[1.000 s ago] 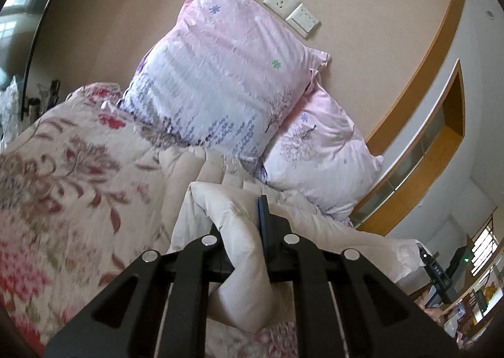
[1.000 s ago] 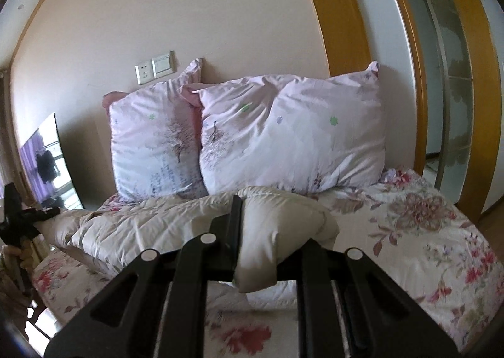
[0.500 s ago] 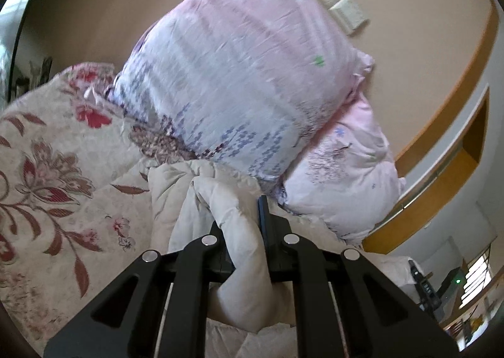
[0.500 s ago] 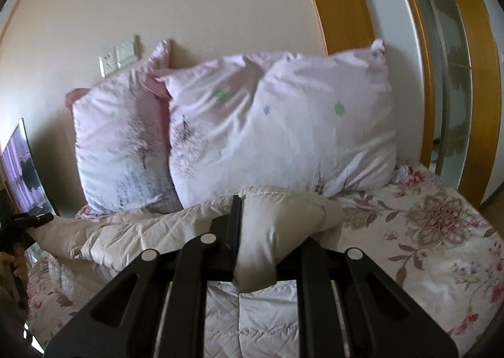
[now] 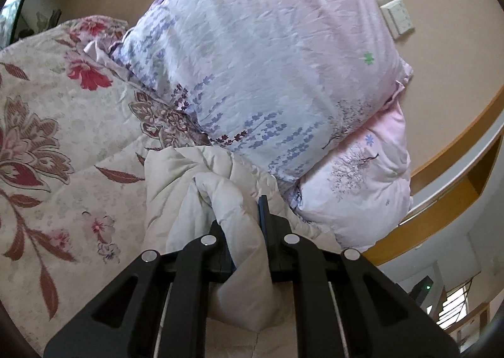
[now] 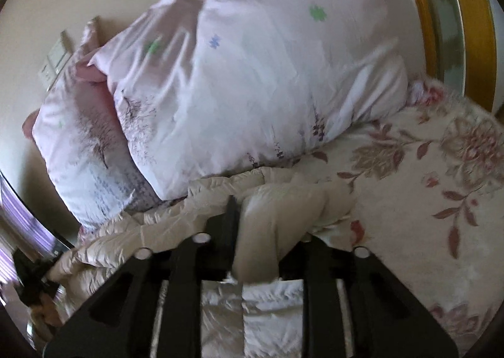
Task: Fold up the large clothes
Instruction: 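Lay the hem down over the collar and open both grippers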
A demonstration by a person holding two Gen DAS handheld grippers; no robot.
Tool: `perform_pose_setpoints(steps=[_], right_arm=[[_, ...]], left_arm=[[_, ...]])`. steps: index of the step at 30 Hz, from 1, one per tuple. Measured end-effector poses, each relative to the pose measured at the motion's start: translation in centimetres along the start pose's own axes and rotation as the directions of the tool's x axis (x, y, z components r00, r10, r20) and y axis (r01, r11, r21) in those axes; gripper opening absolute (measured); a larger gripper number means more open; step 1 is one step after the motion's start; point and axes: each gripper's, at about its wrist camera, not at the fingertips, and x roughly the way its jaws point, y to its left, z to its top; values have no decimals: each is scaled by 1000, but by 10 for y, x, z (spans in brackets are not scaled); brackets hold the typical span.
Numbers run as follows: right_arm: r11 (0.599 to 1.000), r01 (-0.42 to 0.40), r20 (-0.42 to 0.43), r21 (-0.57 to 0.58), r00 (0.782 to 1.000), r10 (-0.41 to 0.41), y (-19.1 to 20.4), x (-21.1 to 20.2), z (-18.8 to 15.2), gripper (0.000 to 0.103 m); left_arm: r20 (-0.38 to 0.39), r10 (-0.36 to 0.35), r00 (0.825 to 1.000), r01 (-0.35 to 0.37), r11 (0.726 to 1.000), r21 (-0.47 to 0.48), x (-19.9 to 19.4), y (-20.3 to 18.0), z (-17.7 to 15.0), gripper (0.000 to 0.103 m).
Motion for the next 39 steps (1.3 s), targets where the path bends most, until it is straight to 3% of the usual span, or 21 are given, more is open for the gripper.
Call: perform_pose_setpoints(steps=[3,5,9,10,13,15,18,21,26,34,37,39], right_arm=[[998,-25,-36,61,999,27,0,17,12,49],[996,-32,-61,87,997,37,0,29,21,54],[987,-65,-81,147,994,78,-2,46,34,58],[984,-83,-67,157,993,95,-2,46,37,58],[980,-129,-5,151,991,131,0,31,41,59],[986,-134,49,103,990,130,4,14,42,59],[996,-72,66,50,995,68,6,1,41,59],[999,9,28,48,1000,-10,-3,2,40,59],[994,86,-53,66,995,-82,-23,17,34,57],[988,145,-124,57,983,-137,-36,42,26,55],[987,152,-145,50,979,-143,-38,52,25,44],[988,148,-160,43,977,-140,-39,58,22,26]], left_arm=[[-19,-1,1000,0,1000,-26,9,2,5,12],[-30,6,1000,-7,1000,-26,13,0,9,19],[-10,-33,999,33,997,-67,8,-1,22,42],[2,-48,999,48,996,-78,4,-1,24,51],[80,-67,995,72,995,-68,-16,-5,31,65],[120,-59,991,63,998,-26,-29,-10,34,66],[127,-23,992,20,999,26,-39,-14,32,66],[103,55,993,-63,995,78,-38,-16,26,66],[64,132,989,-140,979,147,-27,-16,15,66],[30,267,963,-265,928,263,2,-23,0,66],[18,316,948,-308,908,284,14,-20,-4,66],[2,338,941,-325,904,276,21,-16,-4,66]])
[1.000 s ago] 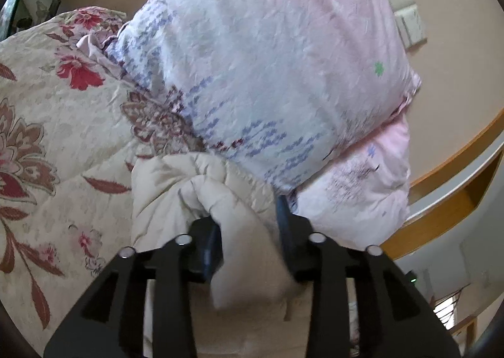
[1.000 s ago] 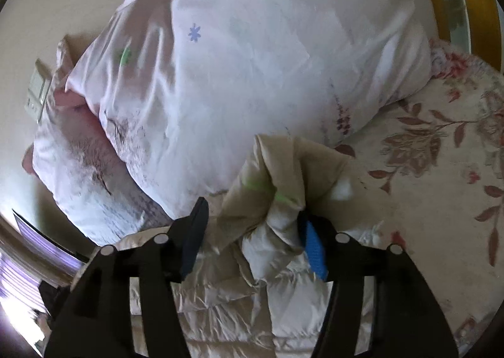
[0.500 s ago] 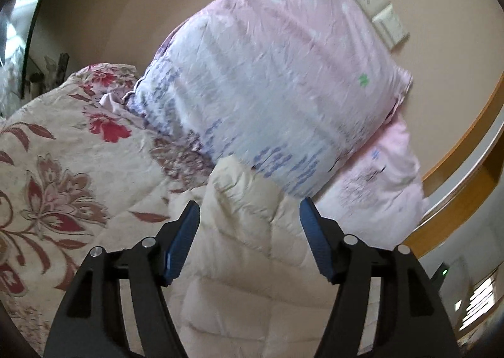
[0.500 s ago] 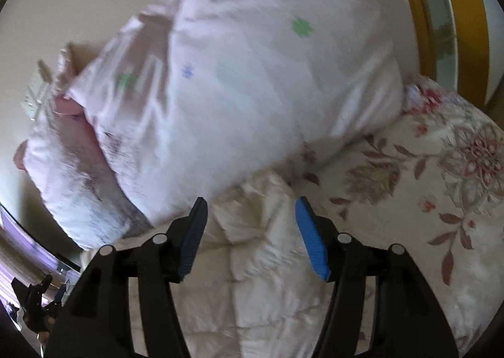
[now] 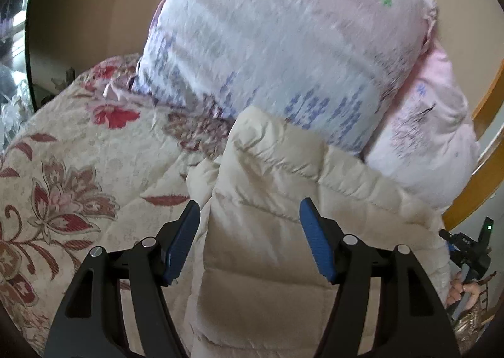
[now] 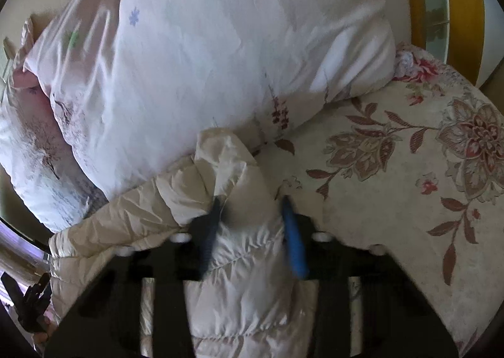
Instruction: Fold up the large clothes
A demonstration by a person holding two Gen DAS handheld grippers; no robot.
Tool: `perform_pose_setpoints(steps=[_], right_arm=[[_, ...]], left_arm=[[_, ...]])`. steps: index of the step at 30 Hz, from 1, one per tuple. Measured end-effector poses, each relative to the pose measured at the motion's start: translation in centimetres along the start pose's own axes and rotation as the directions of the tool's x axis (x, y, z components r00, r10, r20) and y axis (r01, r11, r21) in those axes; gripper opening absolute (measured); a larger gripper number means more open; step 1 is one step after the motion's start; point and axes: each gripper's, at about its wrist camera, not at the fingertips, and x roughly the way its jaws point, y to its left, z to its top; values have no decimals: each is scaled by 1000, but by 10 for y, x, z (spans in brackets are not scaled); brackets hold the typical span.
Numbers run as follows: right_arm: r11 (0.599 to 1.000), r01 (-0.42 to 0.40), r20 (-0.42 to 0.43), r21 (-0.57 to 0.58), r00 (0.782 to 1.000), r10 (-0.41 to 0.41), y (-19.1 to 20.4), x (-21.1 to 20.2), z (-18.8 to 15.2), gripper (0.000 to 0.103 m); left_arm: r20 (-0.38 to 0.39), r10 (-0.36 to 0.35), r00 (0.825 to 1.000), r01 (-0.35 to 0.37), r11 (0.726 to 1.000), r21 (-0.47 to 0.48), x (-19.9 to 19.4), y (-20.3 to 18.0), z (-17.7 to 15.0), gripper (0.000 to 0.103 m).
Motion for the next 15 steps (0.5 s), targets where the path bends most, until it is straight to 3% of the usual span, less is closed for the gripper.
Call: perform_pose_setpoints(steps=[5,15], right_arm=[[1000,26,10,-8,1000,-26,-1,8,-3,14],[993,122,-5,-7,993,-122,-4,34,-5,13]], left_arm=[[-45,44,998,-45,999,-20,18,5,-4,66],[-55,96,994,-99,994,-54,42,11,-1,66]])
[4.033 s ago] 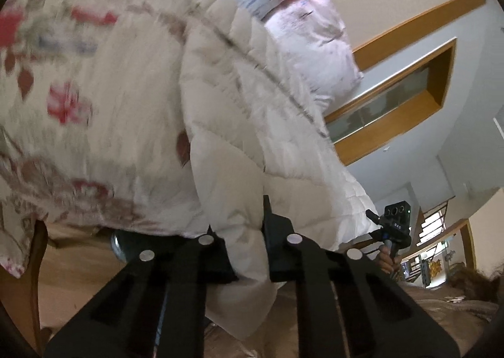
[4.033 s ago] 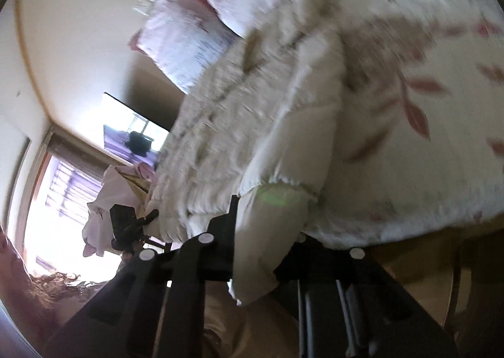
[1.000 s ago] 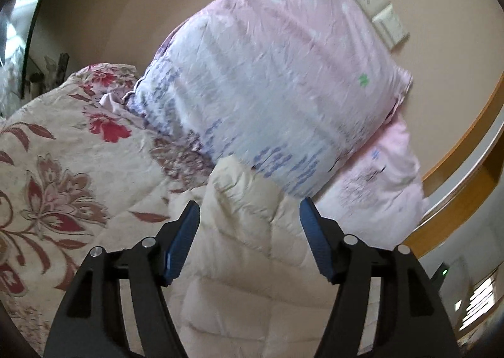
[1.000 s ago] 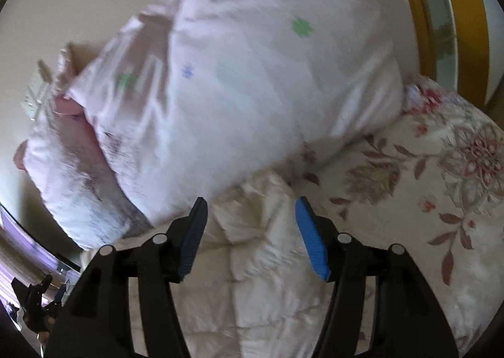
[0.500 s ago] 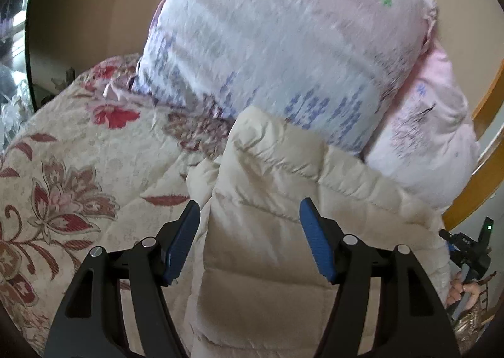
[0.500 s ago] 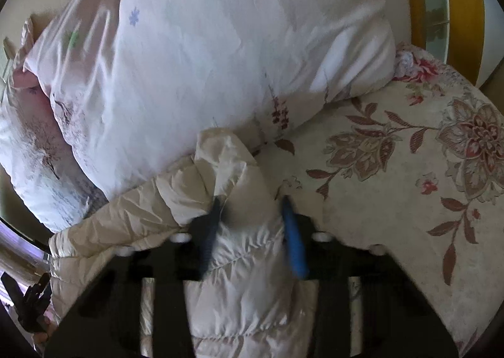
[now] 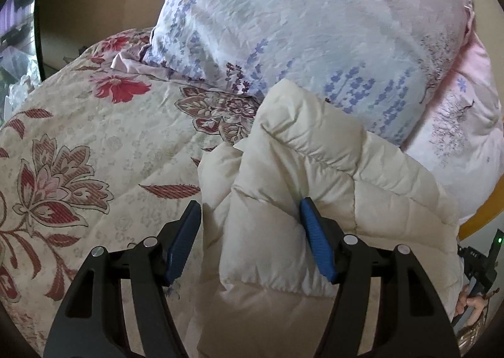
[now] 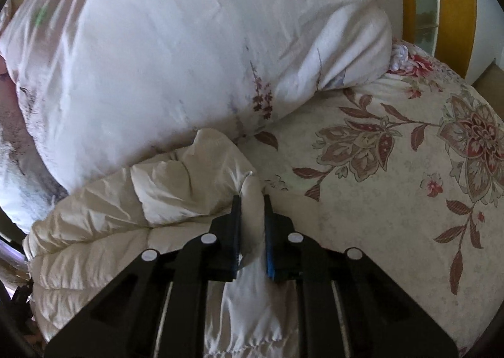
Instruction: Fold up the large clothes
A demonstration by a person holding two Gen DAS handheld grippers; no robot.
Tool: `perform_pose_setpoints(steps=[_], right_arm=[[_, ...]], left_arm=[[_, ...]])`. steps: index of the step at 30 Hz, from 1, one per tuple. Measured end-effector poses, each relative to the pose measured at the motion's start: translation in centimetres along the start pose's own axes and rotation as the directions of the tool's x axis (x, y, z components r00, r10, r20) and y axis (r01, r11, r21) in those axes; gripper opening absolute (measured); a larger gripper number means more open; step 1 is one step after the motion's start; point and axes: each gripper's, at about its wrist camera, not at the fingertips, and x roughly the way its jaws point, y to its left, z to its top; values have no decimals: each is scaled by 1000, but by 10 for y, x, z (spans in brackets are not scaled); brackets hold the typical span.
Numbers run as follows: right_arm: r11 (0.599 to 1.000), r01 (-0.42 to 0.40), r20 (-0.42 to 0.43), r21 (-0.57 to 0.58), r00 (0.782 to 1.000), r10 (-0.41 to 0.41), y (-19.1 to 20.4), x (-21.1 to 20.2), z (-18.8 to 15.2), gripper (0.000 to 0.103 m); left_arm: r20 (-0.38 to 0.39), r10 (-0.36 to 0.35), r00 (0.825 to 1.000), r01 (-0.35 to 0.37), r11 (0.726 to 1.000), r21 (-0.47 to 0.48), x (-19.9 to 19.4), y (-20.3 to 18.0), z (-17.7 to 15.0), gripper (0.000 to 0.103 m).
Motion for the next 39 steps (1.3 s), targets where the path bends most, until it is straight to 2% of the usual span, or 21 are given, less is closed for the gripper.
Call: perform_pose_setpoints(steps=[7,12,15,17,19,21,23,24,27,32,39], right_arm=[[999,34,-22,1,999,-34,-2,19,-2,14],[999,50,-31,-8,998,-50,0,23,-5,15],[1000,13,-1,-10,1000,-13,0,4,-8,21],[999,-21,38,-29,999,22,0,-15,-11,28],[997,-57,70,-52,996,61,1,-37,-16,30],[991,-110,82,-71,990,115,1,-56,-21,30],[987,-137,82,-85,986,144,2,-65,-26,31],[984,-152,70,-95,985,159,4,-66,-29,31],[981,-161,49,-109,985,167,8,-65,-36,31],[981,-129,19,-144,991,133,15,-48,-45,31],[986,-130,-66,-107,990,123,12,-18,-48,31]], left_arm=[[-2,21,1000,-21,999,-36,16,3,0,71],[25,53,998,-52,998,-20,19,0,-2,71],[33,45,998,-44,999,-25,11,1,-4,71],[75,44,996,-44,999,-2,-7,-2,-7,71],[138,31,990,-38,998,50,-27,-10,-11,71],[198,-7,980,-14,994,106,-47,-20,-15,71],[232,-79,970,40,985,166,-62,-31,-18,71],[215,-115,970,72,977,199,-65,-39,-20,71],[142,-145,979,111,969,221,-53,-48,-18,71],[47,-112,993,101,975,197,-19,-45,-23,71],[13,-95,995,91,980,175,-2,-37,-24,71]])
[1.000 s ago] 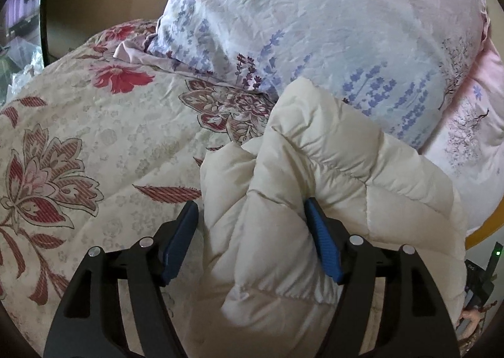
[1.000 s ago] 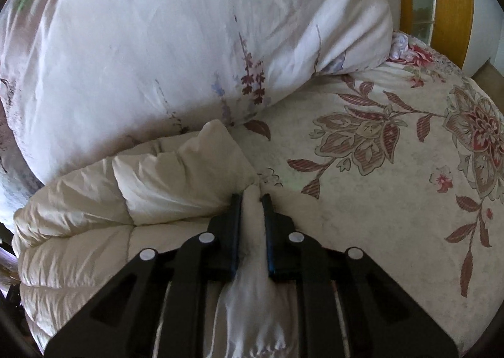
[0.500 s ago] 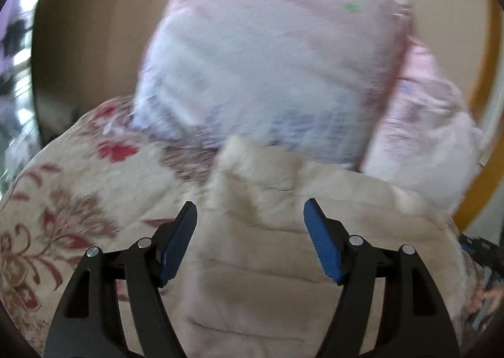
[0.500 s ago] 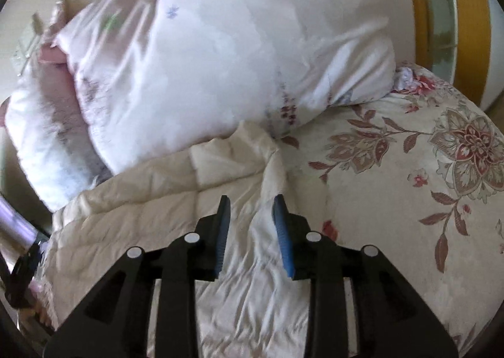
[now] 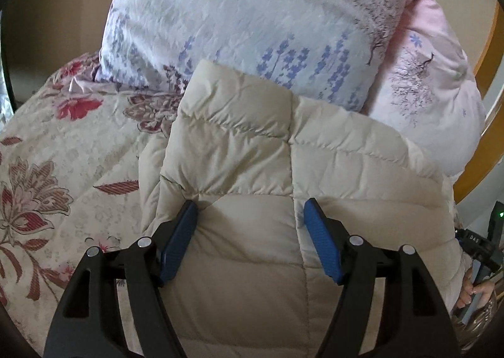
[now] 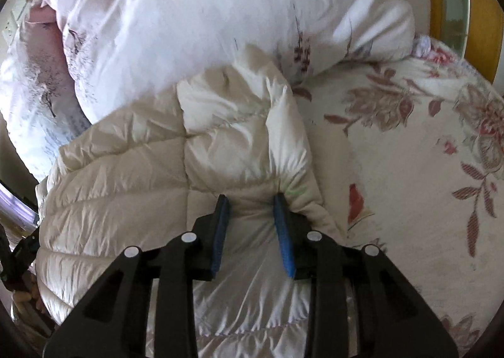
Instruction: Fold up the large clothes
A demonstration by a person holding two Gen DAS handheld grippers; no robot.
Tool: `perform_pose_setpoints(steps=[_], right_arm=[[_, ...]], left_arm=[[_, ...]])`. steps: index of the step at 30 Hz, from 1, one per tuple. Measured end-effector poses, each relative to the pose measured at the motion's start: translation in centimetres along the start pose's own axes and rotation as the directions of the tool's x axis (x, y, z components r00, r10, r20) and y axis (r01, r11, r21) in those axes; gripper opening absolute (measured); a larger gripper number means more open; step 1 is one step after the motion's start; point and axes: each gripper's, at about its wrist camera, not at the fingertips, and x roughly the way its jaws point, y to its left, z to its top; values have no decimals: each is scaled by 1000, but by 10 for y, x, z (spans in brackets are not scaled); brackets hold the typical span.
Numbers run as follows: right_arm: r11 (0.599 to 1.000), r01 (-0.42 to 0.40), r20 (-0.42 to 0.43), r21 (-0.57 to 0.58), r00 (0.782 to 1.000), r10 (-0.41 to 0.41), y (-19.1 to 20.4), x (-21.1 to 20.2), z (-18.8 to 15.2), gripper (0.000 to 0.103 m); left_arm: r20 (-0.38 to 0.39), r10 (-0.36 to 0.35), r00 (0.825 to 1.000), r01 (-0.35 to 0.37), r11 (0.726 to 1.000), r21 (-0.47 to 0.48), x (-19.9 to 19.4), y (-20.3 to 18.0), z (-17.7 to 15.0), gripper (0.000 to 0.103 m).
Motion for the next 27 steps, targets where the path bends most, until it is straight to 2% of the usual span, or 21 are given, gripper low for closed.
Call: perform_pose_setpoints(steps=[5,8,11,12,15,20,24,27], right_arm=[[999,-20,-26,34,999,21,-4,10,2,31],[994,-52,-37,99,998,56,-11,2,3,33],[979,-120,11,163,993,120,-26,-27,-2,61],[976,-126,33,177,992,122,-29,-39,-6,67],[953,-168,91,254,985,149,-49,-77,-24,71],[884,-207,100,418,978,182,-80,-113,-63,73],[838,-215,65,502,975,211,-92,-115,-88,73],[825,-215,23,523,971,238,-90,-107,-100,73]], left_arm=[[-12,-13,1000,12,999,-38,8,4,1,71],[-8,-27,1000,26,997,-71,-3,7,-1,71],[13,-88,996,89,990,-109,-32,13,-10,71],[23,-105,994,107,988,-115,-43,15,-13,71],[60,-144,988,151,979,-136,-81,23,-31,71],[66,-189,980,198,963,-185,-115,34,-65,71],[35,-184,982,187,958,-216,-123,35,-90,71],[15,-185,983,183,954,-239,-123,37,-101,71]])
